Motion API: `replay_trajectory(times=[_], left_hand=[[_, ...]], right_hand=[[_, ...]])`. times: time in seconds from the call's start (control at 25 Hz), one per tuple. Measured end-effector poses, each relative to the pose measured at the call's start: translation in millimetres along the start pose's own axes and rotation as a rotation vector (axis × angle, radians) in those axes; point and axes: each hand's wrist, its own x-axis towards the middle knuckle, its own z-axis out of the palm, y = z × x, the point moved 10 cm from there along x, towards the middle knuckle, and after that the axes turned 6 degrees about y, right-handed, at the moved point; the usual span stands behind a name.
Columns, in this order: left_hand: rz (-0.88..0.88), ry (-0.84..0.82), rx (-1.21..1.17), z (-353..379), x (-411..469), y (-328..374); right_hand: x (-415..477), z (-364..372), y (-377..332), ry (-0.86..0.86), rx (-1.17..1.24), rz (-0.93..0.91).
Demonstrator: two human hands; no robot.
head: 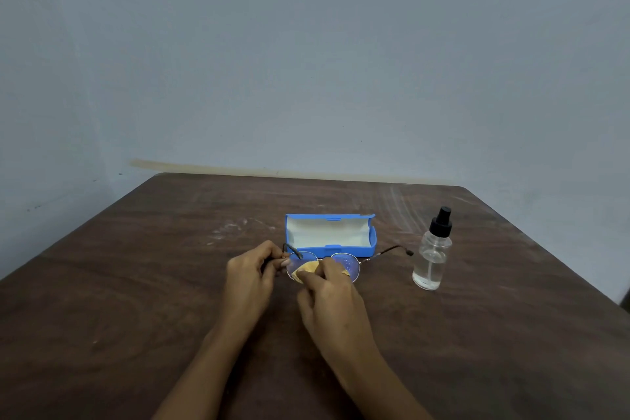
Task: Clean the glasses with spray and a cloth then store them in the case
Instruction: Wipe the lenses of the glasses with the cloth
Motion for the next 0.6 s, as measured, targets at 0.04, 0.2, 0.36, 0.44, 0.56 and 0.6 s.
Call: replay_trajectory(times=[0.04,0.2,0.36,0.44,0.56,0.6], left_hand=[[0.008,-0.013,0.008,1,0,2],[0.09,-0.097,0.019,10,-5,20],[0.063,-0.089,0.001,10,-5,19],[0.043,-0.07,0.006,7,-3,16],[0.021,-0.061,0.012,5,-2,13],[0.014,-0.058,0.015,4,-2,12]], right_hand=[[1,-2,0,0.002,0.003,0.018],[5,-9,-7,0.077,-0.074,-0.004],[5,-2,3,0.045,0.046,0.017],[7,1,0,0.038,0.074,-0.026],[8,6,-1,-0.007,0.165,-0.056],[8,5,-1,-0.005,0.19,-0.061]])
